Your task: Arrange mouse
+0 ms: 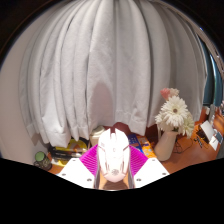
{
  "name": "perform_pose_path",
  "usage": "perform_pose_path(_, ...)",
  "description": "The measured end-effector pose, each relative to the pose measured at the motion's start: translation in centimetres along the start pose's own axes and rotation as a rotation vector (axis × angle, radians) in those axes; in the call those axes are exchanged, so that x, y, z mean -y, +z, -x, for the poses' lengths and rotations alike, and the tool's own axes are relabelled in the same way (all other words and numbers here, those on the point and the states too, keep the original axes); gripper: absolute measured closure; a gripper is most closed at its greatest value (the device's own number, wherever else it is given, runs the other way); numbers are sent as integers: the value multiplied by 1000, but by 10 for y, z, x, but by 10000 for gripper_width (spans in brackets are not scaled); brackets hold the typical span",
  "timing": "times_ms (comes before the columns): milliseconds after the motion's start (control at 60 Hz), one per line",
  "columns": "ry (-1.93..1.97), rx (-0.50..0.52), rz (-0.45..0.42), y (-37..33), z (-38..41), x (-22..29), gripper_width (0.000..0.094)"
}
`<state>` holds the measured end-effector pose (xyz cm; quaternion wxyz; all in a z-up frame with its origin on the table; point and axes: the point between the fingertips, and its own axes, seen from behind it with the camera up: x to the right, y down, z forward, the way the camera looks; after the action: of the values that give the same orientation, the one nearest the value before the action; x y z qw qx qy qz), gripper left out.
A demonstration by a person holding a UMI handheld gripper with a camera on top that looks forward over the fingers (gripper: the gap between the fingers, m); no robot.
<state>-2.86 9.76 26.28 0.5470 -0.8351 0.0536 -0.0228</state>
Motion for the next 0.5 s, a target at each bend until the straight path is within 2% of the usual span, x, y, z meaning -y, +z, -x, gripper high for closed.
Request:
perform_pose_path(83, -18, 40, -2, 0, 57, -10, 539)
perform_pose_path(150, -15, 81, 50, 6, 103, -39, 541)
perform_pose_path(417, -96, 125, 311, 44, 213, -219, 548)
perform_pose_path(500, -107, 121, 351, 47, 224, -254, 546)
